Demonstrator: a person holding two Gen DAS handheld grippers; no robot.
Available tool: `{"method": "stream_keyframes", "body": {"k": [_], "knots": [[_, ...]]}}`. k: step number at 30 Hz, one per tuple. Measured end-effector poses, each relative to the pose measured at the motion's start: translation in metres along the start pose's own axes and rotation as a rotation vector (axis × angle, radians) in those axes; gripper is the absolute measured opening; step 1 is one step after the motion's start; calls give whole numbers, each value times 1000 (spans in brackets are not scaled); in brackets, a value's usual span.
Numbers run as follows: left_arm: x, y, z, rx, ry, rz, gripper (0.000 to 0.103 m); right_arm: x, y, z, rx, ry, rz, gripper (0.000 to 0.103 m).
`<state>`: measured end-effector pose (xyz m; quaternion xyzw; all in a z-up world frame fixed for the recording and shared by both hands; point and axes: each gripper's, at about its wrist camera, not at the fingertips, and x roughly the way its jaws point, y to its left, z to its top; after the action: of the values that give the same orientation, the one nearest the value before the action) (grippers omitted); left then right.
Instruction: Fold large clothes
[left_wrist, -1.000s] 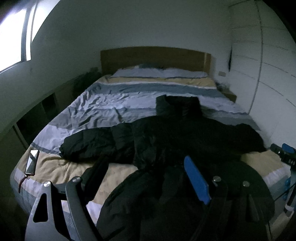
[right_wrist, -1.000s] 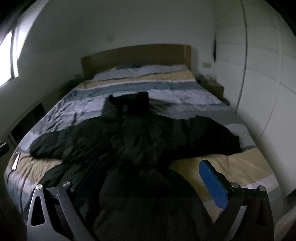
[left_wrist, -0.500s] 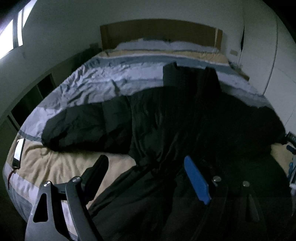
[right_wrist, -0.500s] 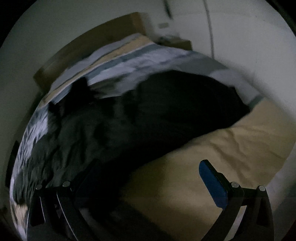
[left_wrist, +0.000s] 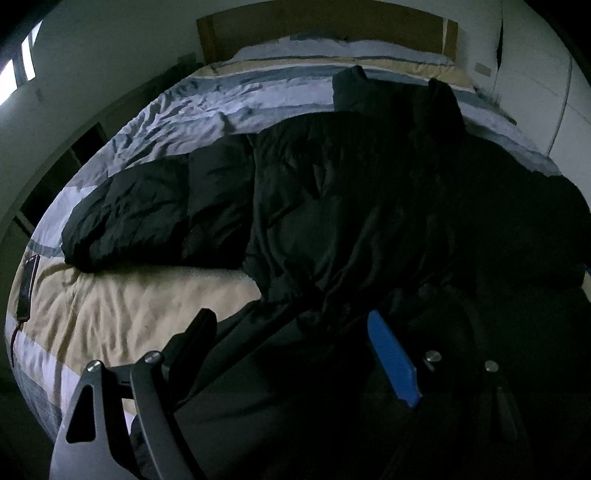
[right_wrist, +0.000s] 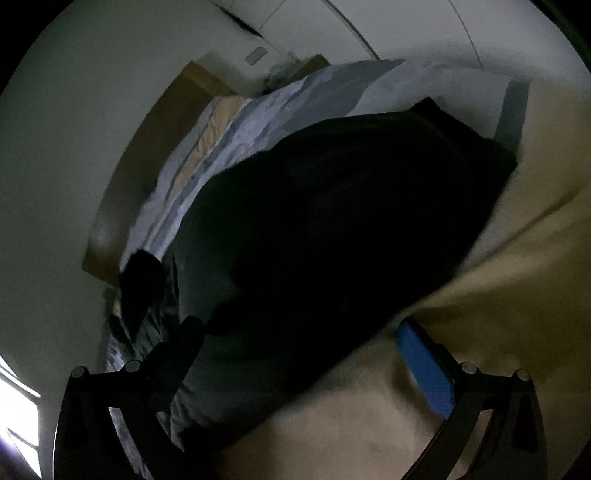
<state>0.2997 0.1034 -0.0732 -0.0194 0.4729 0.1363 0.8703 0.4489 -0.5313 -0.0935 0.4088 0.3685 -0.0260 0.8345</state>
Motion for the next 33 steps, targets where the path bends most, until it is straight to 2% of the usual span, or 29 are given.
{"method": "stream_keyframes", "body": {"k": [7,9,10,11,14,18,20,22,26,33], "knots": [[5,0,3,6,13,25,84,9,-16,29,117,-61,78,102],[5,0,3,5,12,28,84,6,-25,33,159,-83,88,98],[5,0,3,4,12,29,84,6,-25,34,174,-89,91,90],[4,0,3,3,11,28,84,4,-28,35,188,-96,87,77],[4,0,3,4,11,25,84,0,-27,35,189,-107,87,60],[-1,0,1,8,4,11,84,-10,-20,40,181,-135,105,46],[-6,1,0,5,-5,5,84,-15,-8,46,142,-142,104,27],[-9,2,-2,-6,-12,-1,84,-21,4,49,98,-146,108,15],[-16,10,-5,-30,-21,-12,84,-35,30,50,26,-156,122,8],[-30,24,-9,-57,-41,-26,84,-61,83,44,-105,-172,194,6]]}}
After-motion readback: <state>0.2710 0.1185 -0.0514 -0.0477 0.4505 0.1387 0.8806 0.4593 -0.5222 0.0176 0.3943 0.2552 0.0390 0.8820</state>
